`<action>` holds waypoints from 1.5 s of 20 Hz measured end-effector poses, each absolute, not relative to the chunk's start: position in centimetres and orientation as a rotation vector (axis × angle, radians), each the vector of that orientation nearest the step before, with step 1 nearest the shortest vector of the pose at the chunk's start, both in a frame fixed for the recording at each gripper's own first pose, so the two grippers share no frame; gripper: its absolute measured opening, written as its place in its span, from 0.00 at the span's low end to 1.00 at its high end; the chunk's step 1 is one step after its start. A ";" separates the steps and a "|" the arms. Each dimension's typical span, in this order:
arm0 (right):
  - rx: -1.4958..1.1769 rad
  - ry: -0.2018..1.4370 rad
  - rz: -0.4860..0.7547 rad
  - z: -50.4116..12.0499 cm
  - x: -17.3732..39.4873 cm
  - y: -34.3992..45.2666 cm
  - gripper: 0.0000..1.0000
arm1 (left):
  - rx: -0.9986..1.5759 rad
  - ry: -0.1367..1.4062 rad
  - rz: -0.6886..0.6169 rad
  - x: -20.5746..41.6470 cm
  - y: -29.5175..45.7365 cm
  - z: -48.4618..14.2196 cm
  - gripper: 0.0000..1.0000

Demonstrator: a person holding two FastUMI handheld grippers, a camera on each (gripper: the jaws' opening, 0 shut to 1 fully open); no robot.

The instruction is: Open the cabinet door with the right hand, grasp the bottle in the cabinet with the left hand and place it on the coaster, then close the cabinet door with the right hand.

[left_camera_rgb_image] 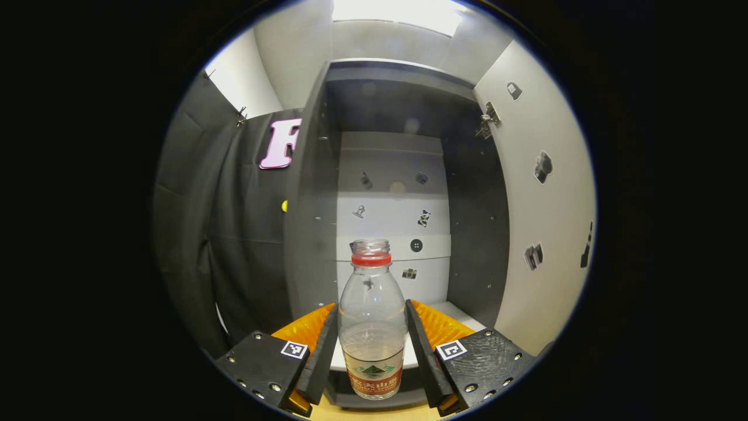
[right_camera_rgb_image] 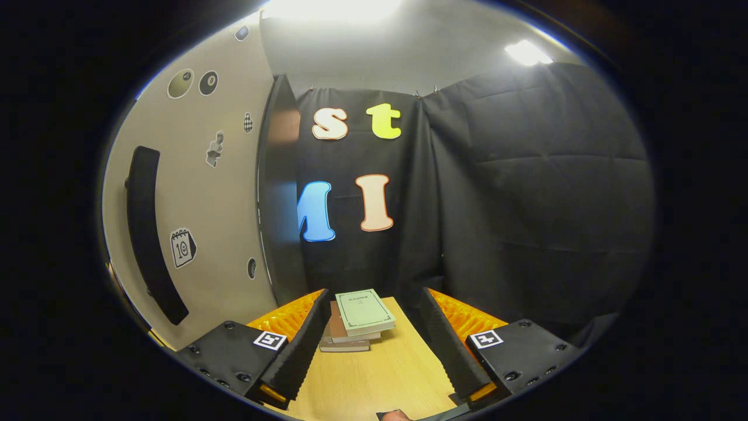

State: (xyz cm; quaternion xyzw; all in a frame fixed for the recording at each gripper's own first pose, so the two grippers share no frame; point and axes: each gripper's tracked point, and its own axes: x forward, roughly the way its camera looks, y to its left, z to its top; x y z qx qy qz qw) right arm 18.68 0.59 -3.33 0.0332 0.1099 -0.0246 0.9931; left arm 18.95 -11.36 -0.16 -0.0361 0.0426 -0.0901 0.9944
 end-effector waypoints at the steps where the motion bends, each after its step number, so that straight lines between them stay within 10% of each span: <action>1: 0.071 0.221 -0.035 -3.5 18.7 0.8 0.98 | -0.067 0.091 -0.170 17.8 -10.8 -0.6 0.62; 30: 0.009 0.306 0.044 -9.1 18.3 2.1 0.98 | -0.121 0.253 0.010 -0.1 -3.4 -25.9 0.63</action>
